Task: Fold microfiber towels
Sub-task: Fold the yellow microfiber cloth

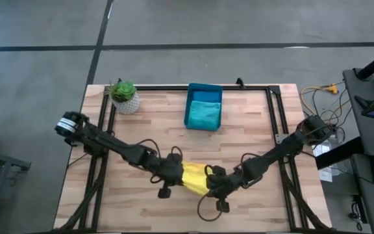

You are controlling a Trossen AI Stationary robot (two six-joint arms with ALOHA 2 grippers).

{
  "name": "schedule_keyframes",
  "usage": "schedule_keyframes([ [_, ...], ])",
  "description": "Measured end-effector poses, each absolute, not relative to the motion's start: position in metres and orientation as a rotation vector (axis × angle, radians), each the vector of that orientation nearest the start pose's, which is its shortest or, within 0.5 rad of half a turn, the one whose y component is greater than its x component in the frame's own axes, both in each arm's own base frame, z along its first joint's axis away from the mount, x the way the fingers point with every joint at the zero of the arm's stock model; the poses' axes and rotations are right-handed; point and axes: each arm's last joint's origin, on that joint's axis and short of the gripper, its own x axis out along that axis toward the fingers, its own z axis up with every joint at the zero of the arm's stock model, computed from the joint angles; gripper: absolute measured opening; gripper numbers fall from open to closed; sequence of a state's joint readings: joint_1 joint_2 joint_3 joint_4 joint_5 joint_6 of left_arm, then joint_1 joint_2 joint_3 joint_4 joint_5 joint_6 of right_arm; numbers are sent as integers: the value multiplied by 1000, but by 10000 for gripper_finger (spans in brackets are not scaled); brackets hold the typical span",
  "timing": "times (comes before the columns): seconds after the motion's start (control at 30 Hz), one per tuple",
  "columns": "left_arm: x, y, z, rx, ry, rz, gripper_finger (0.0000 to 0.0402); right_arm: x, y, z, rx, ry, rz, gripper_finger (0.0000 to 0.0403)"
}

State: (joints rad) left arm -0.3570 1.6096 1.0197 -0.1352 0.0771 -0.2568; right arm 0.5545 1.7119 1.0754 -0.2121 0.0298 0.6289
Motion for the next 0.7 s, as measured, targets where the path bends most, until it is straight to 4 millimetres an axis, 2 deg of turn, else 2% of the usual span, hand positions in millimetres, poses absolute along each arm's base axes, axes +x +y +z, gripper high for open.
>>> schedule_keyframes([
  [0.4,321,-112,195,-102,839,-219,0,305,150,173,393,1009,124,9],
  [0.57,323,-105,191,-95,858,-180,0,311,136,173,443,1032,144,9],
  [0.7,322,-104,194,-98,848,-181,0,314,134,176,489,1040,181,9],
])
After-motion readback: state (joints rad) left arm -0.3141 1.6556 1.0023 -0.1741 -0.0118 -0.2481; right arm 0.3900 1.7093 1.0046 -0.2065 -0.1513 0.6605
